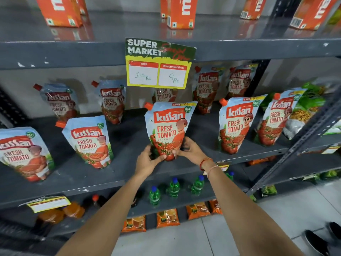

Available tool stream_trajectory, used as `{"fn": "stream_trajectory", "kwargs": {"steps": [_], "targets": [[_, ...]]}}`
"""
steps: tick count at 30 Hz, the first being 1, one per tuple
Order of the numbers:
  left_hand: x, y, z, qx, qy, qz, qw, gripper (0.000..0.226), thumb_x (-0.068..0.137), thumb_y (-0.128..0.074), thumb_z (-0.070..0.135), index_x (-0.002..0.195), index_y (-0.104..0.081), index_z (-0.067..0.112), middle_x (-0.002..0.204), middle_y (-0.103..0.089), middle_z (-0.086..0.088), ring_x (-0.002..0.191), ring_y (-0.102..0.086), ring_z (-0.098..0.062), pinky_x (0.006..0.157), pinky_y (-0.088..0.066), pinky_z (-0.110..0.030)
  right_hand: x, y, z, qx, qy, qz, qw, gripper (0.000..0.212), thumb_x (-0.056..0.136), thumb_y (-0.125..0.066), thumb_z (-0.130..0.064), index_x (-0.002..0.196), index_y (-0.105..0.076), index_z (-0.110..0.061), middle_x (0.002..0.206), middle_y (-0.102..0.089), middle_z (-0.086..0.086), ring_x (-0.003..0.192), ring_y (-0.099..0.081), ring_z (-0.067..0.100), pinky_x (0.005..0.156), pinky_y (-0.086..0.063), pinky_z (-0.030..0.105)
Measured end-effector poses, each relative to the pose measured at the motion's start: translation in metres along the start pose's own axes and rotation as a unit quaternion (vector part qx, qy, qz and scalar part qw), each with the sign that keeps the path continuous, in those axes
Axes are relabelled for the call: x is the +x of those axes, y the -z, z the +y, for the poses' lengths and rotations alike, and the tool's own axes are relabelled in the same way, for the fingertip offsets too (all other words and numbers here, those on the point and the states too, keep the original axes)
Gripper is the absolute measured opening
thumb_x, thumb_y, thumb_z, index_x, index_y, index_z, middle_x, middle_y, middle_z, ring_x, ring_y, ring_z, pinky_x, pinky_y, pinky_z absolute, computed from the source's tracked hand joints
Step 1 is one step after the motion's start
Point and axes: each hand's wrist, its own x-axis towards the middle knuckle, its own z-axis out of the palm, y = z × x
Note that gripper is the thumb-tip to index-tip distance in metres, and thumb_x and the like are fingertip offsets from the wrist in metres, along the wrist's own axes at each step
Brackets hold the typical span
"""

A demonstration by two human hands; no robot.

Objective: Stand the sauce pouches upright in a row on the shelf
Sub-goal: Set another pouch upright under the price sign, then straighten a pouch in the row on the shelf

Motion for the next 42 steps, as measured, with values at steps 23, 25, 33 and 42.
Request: {"fn": "stream_trajectory", "kwargs": {"steps": [23,25,33,42], "targets": [[-0.009,-0.031,0.008,-0.011,-0.009,-0.013,1.000,0.071,0.067,-0.081,0.034,0.128,-0.051,0.011,0.125,-0.063,-0.011,0.114,-0.059,-0.024,0.089,-0.043,-0.024,-0.030,0.027,0.022,0.011,-0.012,0.053,0.998,0.067,0.074,-0.079,-0.025,0.131,-0.045,-0.016,0.130,-0.058,0.009,0.121,-0.053,0.022,0.108,-0.041,0.037],[-0.010,-0.032,0.008,-0.013,-0.009,-0.010,1.000,0.071,0.067,-0.081,0.033,0.128,-0.052,0.012,0.125,-0.063,-0.010,0.113,-0.059,-0.023,0.088,-0.042,-0.023,-0.031,0.026,0.022,0.012,-0.009,0.056,0.998,0.065,0.074,-0.078,-0.026,0.130,-0.046,-0.018,0.130,-0.058,0.009,0.122,-0.053,0.022,0.108,-0.041,0.036],[-0.014,-0.030,0.009,-0.026,-0.015,-0.026,0.999,0.069,0.068,-0.080,0.032,0.128,-0.052,0.011,0.124,-0.064,-0.008,0.113,-0.059,-0.019,0.089,-0.043,-0.022,-0.039,0.019,0.024,0.005,-0.017,0.103,0.995,0.070,0.071,-0.080,-0.031,0.130,-0.047,-0.014,0.127,-0.060,0.008,0.120,-0.055,0.020,0.107,-0.043,0.035],[-0.025,0.005,0.010,-0.082,-0.010,0.026,0.996,0.041,0.080,-0.072,0.025,0.116,-0.060,0.009,0.114,-0.067,-0.005,0.105,-0.063,-0.015,0.092,-0.047,-0.023,-0.070,-0.059,0.008,-0.033,0.093,0.427,0.899,0.029,0.085,-0.063,-0.037,0.102,-0.055,-0.016,0.095,-0.054,0.004,0.088,-0.055,0.022,0.079,-0.050,0.037]]}}
